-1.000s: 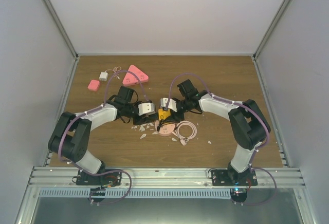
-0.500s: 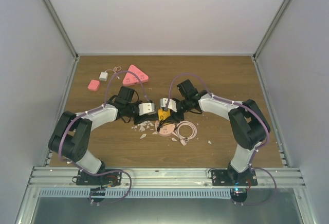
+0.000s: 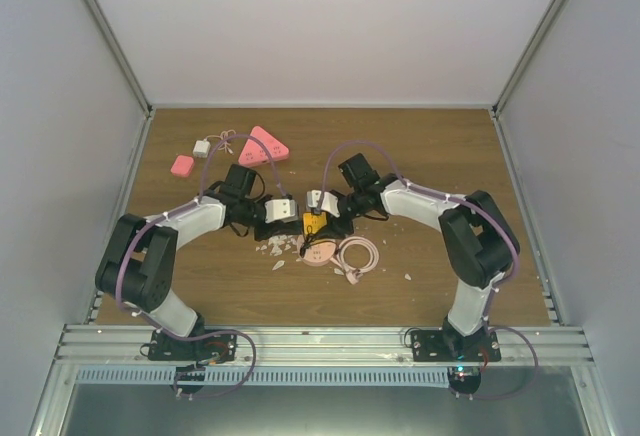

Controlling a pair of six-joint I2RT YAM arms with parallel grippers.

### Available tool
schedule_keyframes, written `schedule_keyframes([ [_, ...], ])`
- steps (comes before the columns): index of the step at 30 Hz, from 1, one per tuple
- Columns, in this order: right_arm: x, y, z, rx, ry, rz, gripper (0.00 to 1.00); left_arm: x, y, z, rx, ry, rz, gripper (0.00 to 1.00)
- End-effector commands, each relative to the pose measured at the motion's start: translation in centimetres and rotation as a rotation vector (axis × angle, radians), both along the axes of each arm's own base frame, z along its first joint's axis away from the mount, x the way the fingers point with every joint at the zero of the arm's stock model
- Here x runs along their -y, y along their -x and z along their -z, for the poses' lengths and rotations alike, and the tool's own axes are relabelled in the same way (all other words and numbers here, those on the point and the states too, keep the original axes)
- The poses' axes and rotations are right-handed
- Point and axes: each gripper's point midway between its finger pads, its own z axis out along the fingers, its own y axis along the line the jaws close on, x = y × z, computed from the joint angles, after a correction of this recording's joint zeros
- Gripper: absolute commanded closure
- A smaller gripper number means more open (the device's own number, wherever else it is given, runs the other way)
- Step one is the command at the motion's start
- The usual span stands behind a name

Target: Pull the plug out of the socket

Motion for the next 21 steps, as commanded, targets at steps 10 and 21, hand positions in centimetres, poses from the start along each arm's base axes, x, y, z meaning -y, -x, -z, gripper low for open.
schedule_keyframes([
  [10,4.0,2.4,6.7,-0.162,0.272,0.07,0.99,-3.7,-0.7,-0.7,-0.021,-0.006,-0.024,0.96],
  [21,4.1,2.4,7.0,-0.172,0.282,0.074,0.99,-6.8,-1.4,-0.3,0.037,-0.066,-0.055,0.97],
])
